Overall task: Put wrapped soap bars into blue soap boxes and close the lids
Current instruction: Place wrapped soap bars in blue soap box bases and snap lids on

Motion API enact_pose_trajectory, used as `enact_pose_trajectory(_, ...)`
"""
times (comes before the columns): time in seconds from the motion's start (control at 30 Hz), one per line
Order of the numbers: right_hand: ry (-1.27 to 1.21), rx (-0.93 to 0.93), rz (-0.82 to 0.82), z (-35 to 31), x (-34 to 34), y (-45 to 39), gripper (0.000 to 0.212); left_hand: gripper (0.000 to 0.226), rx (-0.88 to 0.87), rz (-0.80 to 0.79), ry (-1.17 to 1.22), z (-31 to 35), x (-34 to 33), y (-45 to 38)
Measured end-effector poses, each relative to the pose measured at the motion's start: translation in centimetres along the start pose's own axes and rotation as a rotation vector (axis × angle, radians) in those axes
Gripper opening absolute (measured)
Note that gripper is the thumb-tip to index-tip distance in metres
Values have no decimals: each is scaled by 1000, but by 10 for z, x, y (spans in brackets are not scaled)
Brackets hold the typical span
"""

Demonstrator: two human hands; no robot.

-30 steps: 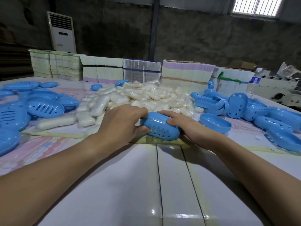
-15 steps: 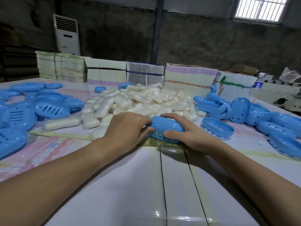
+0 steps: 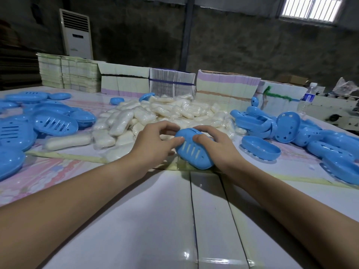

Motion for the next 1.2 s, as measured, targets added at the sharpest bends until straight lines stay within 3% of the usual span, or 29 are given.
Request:
enact_pose_trajectory(0.13,-90,48,79,-6,-3,2,19,22,96,-53,181,5,-10,6)
enact_pose_trajectory(0.27,89,189,122,-16,-10,9,39,22,280,-200,470,12,-25,17)
enact_pose_trajectory(0.37,133,229,105,-17,-14,12,50,29,313,-297,611,12,-29,20)
enact_pose_trajectory(0.53,99,259,15,-22,-20,16,55,55,297,-304,685,11,-25,19)
enact_pose_trajectory(0.77,-100,204,-25,-24,-17,17,35,49,241,-305,623,16,-23,21)
enact_pose_trajectory(1.2,-87,196,-25,-29,-16,19,36,53,195,-296,653,14,-25,21)
Point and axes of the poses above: each hand's wrist, its own y-axis away from the middle knuckle, its own x-axis out of the back of the hand, z = x × y, the point moved 4 cm from there along -y, towards the middle knuckle
